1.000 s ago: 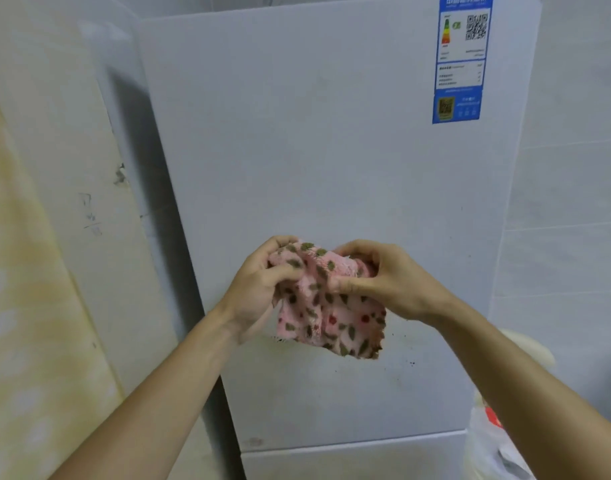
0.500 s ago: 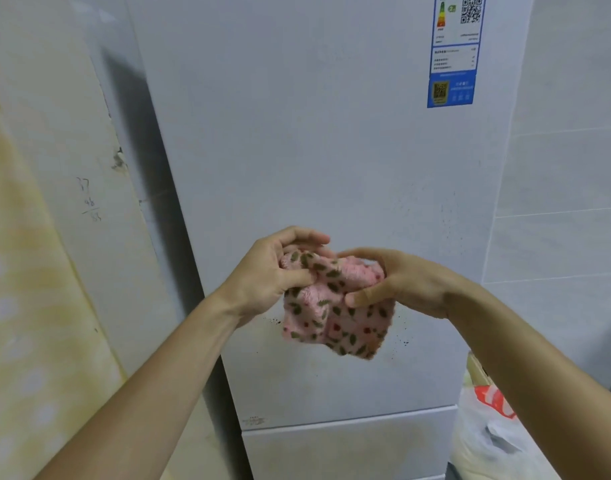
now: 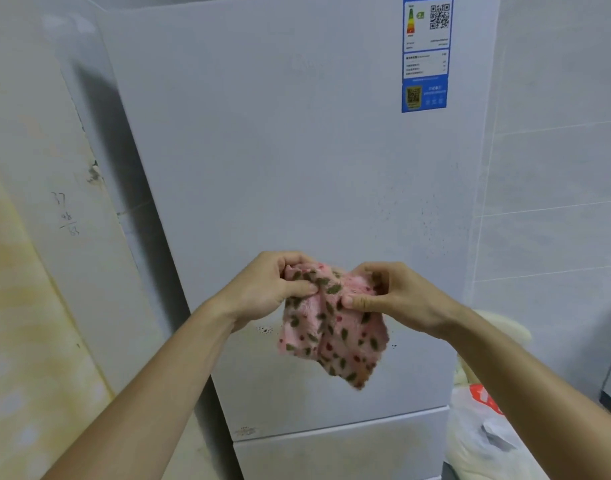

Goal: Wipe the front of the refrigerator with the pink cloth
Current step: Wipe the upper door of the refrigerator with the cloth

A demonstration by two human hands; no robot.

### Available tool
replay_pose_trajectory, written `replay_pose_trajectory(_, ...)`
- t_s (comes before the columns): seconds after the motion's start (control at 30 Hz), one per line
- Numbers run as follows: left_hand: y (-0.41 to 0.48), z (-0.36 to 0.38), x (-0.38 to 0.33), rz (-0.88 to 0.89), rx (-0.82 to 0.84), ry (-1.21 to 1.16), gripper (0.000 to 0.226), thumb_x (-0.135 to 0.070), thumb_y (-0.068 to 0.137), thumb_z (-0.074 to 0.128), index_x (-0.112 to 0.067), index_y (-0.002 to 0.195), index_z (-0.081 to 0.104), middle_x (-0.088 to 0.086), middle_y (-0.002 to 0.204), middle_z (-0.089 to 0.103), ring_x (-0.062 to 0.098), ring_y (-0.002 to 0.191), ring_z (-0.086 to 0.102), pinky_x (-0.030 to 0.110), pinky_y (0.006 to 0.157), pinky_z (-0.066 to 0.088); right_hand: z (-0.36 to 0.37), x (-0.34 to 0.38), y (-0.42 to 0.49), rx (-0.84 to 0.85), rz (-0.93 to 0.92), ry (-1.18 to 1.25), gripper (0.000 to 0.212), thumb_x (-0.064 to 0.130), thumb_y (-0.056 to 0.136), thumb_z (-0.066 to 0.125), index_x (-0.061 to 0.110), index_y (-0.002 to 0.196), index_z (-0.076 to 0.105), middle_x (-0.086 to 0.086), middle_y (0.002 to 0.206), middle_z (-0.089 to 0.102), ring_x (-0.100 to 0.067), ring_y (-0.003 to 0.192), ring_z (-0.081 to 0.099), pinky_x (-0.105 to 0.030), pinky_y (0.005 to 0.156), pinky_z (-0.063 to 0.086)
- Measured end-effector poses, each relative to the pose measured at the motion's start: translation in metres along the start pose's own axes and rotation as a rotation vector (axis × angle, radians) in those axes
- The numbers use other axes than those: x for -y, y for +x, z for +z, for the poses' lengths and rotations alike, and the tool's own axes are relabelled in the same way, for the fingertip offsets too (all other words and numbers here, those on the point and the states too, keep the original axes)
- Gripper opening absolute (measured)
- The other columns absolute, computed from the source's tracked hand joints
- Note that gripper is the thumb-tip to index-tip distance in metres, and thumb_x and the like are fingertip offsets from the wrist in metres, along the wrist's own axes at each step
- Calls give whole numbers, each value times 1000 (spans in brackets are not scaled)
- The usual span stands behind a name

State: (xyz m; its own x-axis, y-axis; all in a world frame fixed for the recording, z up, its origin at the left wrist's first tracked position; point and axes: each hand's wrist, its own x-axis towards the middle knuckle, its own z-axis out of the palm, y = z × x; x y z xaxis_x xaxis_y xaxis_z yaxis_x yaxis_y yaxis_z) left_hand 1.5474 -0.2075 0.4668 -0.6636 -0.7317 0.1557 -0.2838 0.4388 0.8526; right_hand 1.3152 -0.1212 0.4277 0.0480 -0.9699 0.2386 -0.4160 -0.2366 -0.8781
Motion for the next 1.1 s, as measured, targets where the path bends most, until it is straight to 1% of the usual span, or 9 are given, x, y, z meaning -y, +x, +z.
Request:
replay_pose_trajectory(0.07,6,6,0,27,-88,-38,18,-7,94,75,-17,109,75,-3,102,80,11,100,76,20,86,57,-2,3,-1,-52,-4,105,15,28,89,82,15,91,75,-2,89,77,-23,90,76,-35,82,61)
replay_pose_trajectory(0.17,16,8,-2,81,-338,-110,17,-14,97,72,-16,114,70,1,106,78,15,96,76,25,83,60,-8,22,0,-232,19,460,20,15,95,72,2,109,74,-18,103,79,-39,99,76,-46,87,64)
replay_pose_trajectory(0.3,20,-10,-2,177,-608,-121,16,-9,102,63,-16,115,68,0,106,76,13,94,74,25,78,60,-26,52,5,-581,-136,748,17,23,93,75,7,96,71,-13,83,70,-31,77,69,-40,75,57)
replay_pose_trajectory(0.4,21,-22,5,236,-743,-69,21,-6,102,60,-25,107,67,-3,103,75,12,98,73,29,81,60,-16,65,24,-666,-332,463,12,25,97,74,27,86,74,2,82,72,-21,79,70,-37,74,56)
replay_pose_trajectory(0.47,23,-29,11,287,-840,-8,25,-5,101,60,-29,102,67,-5,101,74,10,97,72,31,86,59,-1,62,46,-527,-389,135,18,25,106,62,37,101,75,8,107,73,-6,100,69,-31,92,54)
replay_pose_trajectory(0.53,24,-36,16,325,-903,71,27,-4,100,59,-30,101,66,-9,102,73,6,97,72,27,88,58,3,42,67,-447,-457,-339,28,17,110,52,21,130,71,5,133,60,-3,120,57,-30,106,49)
replay_pose_trajectory(0.67,22,-48,29,425,-995,334,25,5,96,58,-16,105,69,-5,103,70,4,87,66,9,78,51,3,-6,88,-747,-724,-1001,42,13,99,70,8,141,65,-10,141,59,-27,130,53,-45,98,50)
replay_pose_trajectory(0.83,24,-66,53,563,-1164,598,24,-1,90,52,-5,107,69,5,110,61,23,102,60,30,87,50,31,-21,107,-851,-703,-1022,65,39,104,60,12,160,41,-15,168,32,-31,159,26,-47,130,18)
replay_pose_trajectory(1.1,23,-90,80,551,-1155,766,46,-18,97,48,0,139,54,10,147,44,31,138,44,41,118,33,65,10,149,-995,-536,-1027,93,73,99,49,14,166,23,-34,169,9,-46,160,6,-60,130,9)
